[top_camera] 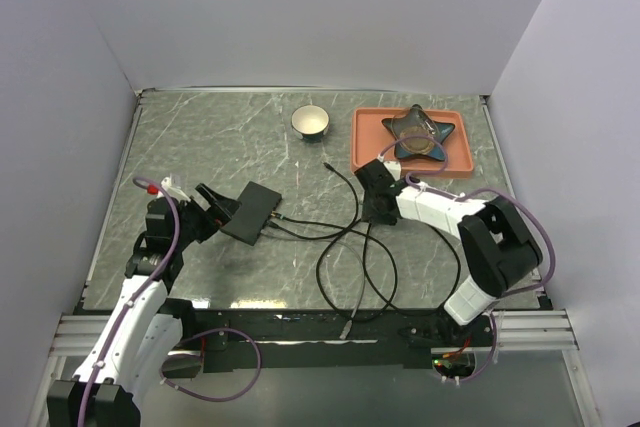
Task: Insert the plug into the switch port
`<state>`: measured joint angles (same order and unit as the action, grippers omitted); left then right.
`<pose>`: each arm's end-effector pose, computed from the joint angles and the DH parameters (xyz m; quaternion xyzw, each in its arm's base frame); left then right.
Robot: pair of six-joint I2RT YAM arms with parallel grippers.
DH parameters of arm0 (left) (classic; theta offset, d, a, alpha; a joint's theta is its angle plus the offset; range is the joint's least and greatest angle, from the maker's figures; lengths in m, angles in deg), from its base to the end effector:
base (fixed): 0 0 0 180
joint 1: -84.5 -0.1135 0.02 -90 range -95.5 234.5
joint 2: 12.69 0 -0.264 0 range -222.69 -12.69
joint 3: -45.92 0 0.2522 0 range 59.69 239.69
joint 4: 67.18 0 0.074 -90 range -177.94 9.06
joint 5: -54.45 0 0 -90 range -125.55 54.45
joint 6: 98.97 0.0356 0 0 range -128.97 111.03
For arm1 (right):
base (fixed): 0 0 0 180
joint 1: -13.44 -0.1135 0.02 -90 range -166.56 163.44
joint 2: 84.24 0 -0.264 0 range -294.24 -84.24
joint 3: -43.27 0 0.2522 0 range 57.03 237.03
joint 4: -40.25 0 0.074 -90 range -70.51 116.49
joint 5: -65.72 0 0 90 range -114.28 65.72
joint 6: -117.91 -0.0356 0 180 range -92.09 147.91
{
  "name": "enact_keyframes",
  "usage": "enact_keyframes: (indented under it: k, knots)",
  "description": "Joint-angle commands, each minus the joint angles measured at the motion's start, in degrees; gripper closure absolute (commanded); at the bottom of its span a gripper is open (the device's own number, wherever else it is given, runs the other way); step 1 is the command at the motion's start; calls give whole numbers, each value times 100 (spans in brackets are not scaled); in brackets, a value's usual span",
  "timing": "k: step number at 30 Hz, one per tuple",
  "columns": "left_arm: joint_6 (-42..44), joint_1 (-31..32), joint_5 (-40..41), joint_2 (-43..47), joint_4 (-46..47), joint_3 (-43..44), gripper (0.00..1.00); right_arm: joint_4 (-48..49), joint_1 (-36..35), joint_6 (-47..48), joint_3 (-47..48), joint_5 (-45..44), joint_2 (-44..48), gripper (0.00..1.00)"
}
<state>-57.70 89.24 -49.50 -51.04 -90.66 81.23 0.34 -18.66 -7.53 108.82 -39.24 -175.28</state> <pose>0.1607 -0.0219 0.2155 -0.2569 0.8066 -0.3271 0.4199 0.2570 0.1503 0.1704 0.0560 0.9675 0.0117 0.2463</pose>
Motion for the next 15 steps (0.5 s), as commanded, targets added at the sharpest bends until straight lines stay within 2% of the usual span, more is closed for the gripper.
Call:
enact_keyframes:
  k: [1, 4, 6, 7, 8, 10, 15]
  knots:
    - [118, 1, -107, -85, 189, 131, 4, 49, 55, -130, 340, 72, -273, 55]
    - [136, 1, -107, -120, 207, 131, 4, 31, 63, -95, 393, 99, -422, 63]
    - [153, 1, -125, -129, 198, 140, 4, -21, 63, -68, 419, 72, -467, 75]
    - [171, 1, -125, -129, 181, 140, 4, -48, 63, -94, 428, -6, -441, 90]
    - [188, 1, -116, -129, 163, 149, 4, -57, 63, -95, 420, -33, -397, 95]
    - [223, 1, -64, -112, 84, 184, 4, -126, 54, -68, 393, -138, -143, 100]
    - [224, 1, -28, -103, 75, 166, 4, -522, 63, 116, 551, -823, 979, 100]
